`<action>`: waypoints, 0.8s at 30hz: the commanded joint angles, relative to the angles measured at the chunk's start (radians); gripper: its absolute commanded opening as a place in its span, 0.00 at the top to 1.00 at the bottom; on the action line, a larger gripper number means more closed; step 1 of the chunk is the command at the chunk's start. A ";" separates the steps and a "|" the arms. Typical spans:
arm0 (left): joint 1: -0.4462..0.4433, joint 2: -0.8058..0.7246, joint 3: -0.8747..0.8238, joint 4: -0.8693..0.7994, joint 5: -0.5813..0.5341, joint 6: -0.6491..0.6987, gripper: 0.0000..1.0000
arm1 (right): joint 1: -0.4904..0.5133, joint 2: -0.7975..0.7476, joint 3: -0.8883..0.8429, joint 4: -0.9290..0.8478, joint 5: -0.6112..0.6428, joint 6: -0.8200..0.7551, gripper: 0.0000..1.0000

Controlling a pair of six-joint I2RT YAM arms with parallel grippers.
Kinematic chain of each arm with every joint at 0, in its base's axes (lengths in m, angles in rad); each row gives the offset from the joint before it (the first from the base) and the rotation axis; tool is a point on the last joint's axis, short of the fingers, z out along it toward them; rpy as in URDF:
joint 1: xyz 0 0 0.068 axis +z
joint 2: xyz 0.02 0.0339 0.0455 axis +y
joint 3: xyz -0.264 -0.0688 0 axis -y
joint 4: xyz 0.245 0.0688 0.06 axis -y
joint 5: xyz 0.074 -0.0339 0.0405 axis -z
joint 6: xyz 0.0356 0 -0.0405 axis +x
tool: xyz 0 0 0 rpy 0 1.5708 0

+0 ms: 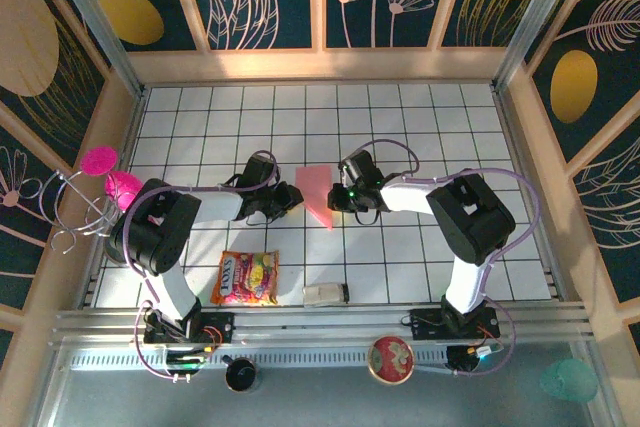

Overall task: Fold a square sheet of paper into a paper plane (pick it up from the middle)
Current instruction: Fourth fold the wing at the center of the table.

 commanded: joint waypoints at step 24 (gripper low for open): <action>0.024 0.100 0.111 0.070 0.141 0.068 0.80 | -0.004 0.020 0.001 -0.014 0.016 -0.018 0.89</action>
